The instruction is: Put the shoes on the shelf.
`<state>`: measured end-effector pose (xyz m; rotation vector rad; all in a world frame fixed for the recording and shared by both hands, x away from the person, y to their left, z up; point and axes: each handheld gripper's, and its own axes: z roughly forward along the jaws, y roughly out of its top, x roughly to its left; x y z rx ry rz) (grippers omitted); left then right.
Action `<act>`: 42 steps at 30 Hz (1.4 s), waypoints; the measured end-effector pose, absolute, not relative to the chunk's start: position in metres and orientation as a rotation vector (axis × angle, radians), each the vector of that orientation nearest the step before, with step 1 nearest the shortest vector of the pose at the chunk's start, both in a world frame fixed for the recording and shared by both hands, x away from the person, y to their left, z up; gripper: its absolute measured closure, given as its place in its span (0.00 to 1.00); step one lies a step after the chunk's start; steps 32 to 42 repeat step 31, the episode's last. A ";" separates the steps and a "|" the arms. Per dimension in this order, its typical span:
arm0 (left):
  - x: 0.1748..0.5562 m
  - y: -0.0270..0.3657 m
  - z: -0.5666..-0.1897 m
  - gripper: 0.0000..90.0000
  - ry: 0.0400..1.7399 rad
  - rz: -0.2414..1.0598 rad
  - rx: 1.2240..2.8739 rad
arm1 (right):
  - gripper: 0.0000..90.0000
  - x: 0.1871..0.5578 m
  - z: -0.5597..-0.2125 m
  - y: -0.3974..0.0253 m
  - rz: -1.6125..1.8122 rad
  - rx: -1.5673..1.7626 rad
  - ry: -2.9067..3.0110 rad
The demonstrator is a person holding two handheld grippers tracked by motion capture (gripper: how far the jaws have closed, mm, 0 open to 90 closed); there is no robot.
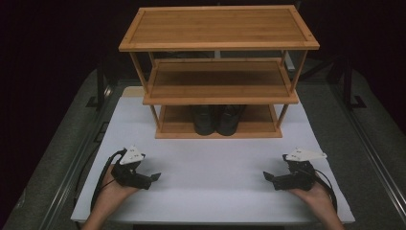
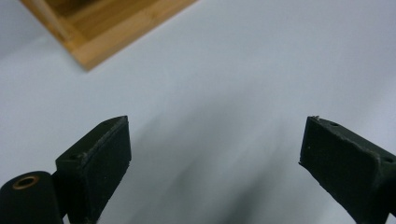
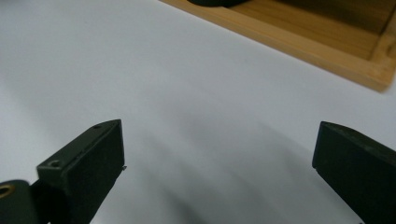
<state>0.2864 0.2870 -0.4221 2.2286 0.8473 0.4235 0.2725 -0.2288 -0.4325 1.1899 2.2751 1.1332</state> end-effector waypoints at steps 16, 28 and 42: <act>0.248 0.335 -0.446 0.09 0.970 0.436 2.218 | 0.02 0.245 -0.454 -0.270 0.963 1.312 2.249; 0.248 0.339 -0.450 0.07 0.976 0.433 2.191 | 0.02 0.246 -0.458 -0.271 0.923 1.324 2.267; 0.248 0.339 -0.450 0.07 0.977 0.436 2.189 | 0.02 0.245 -0.458 -0.271 0.922 1.323 2.266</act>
